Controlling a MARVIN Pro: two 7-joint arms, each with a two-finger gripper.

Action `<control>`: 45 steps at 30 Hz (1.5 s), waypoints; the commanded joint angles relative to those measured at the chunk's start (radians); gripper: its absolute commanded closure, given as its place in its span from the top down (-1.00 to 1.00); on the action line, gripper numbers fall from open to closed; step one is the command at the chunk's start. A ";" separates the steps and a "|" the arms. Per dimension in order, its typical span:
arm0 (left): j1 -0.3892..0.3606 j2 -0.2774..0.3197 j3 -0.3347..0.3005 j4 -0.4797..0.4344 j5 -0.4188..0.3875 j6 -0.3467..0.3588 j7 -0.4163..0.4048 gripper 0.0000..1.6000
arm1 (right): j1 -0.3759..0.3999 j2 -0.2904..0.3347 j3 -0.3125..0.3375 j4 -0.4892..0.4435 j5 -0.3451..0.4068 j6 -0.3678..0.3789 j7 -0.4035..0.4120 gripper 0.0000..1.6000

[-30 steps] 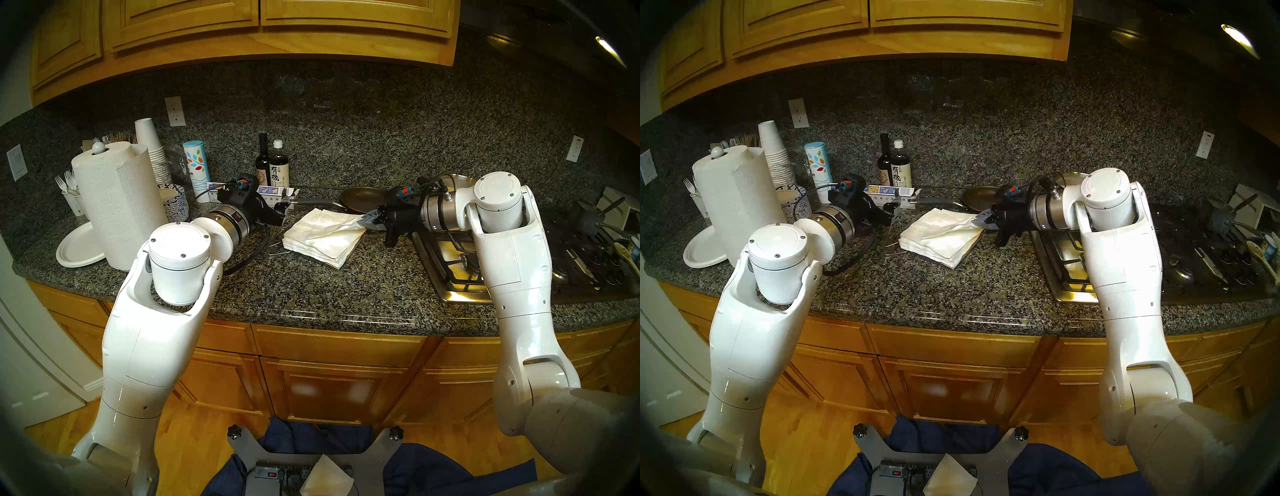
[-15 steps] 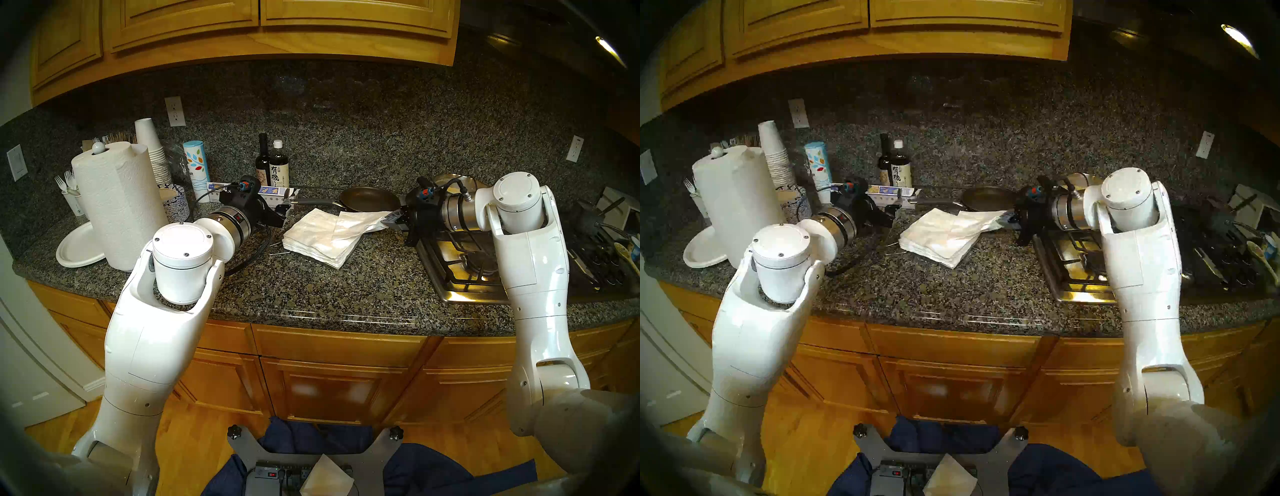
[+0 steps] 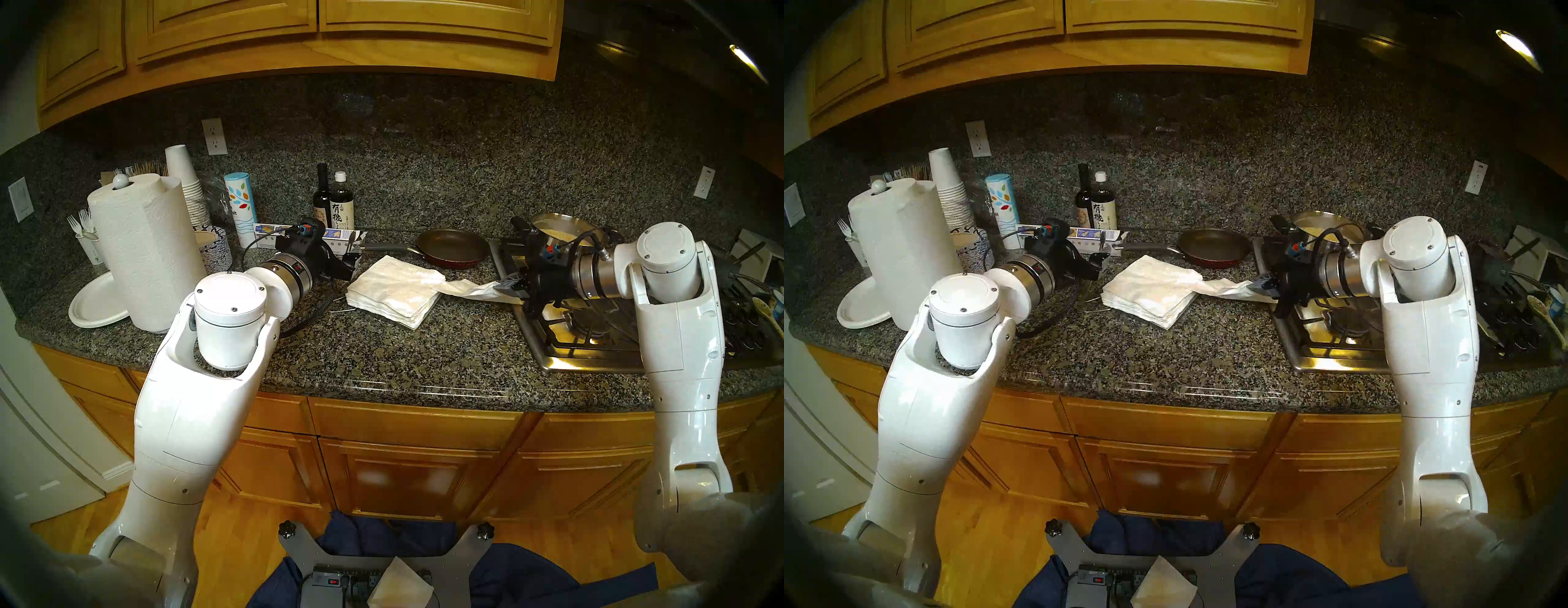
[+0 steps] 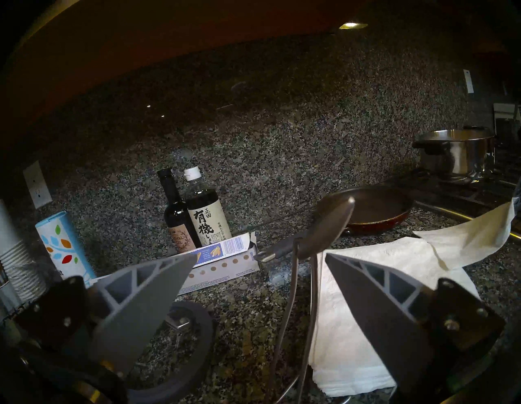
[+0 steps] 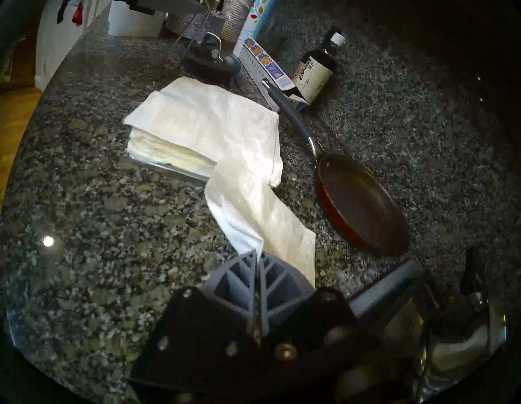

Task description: Take napkin out of napkin holder

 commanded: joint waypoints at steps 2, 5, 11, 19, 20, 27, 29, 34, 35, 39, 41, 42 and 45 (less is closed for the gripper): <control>-0.053 -0.010 0.009 -0.010 0.003 -0.025 -0.004 1.00 | -0.067 0.012 0.068 -0.056 -0.002 0.010 -0.012 -1.00; -0.055 -0.011 0.010 -0.009 0.005 -0.023 -0.003 1.00 | -0.080 0.008 0.076 -0.058 -0.003 0.005 -0.015 -1.00; -0.052 -0.012 0.012 -0.015 0.009 -0.021 -0.002 1.00 | -0.083 0.007 0.079 -0.066 0.000 0.002 -0.008 -1.00; -0.049 -0.015 0.012 -0.022 0.016 -0.015 0.000 1.00 | -0.101 0.024 0.101 -0.115 0.015 0.024 0.019 -0.01; -0.049 -0.016 0.012 -0.022 0.016 -0.015 0.000 1.00 | -0.103 0.030 0.101 -0.125 0.015 0.029 0.019 0.05; -0.055 -0.021 0.014 -0.013 0.019 -0.017 -0.001 1.00 | -0.136 0.065 0.133 -0.176 0.027 0.056 0.019 0.42; -0.056 -0.022 0.014 -0.010 0.020 -0.018 -0.001 1.00 | -0.139 0.064 0.148 -0.196 0.037 0.061 0.019 0.48; -0.062 -0.026 0.016 -0.003 0.021 -0.020 -0.003 1.00 | -0.110 0.046 0.150 -0.214 0.063 0.054 -0.011 0.50; -0.063 -0.026 0.017 -0.002 0.021 -0.020 -0.003 1.00 | -0.102 0.043 0.144 -0.210 0.068 0.053 -0.018 0.50; -0.061 -0.025 0.015 -0.011 0.020 -0.018 -0.006 1.00 | -0.054 0.001 0.120 -0.175 0.096 0.024 -0.065 0.51; -0.057 -0.021 0.010 -0.024 0.022 -0.014 -0.007 1.00 | -0.024 -0.016 0.099 -0.150 0.107 0.016 -0.079 0.54; -0.053 -0.018 0.007 -0.031 0.022 -0.012 -0.008 1.00 | -0.006 -0.029 0.089 -0.139 0.113 0.009 -0.088 0.53; -0.047 -0.012 0.001 -0.045 0.016 -0.005 -0.019 1.00 | 0.006 -0.043 0.074 -0.128 0.125 0.000 -0.110 0.55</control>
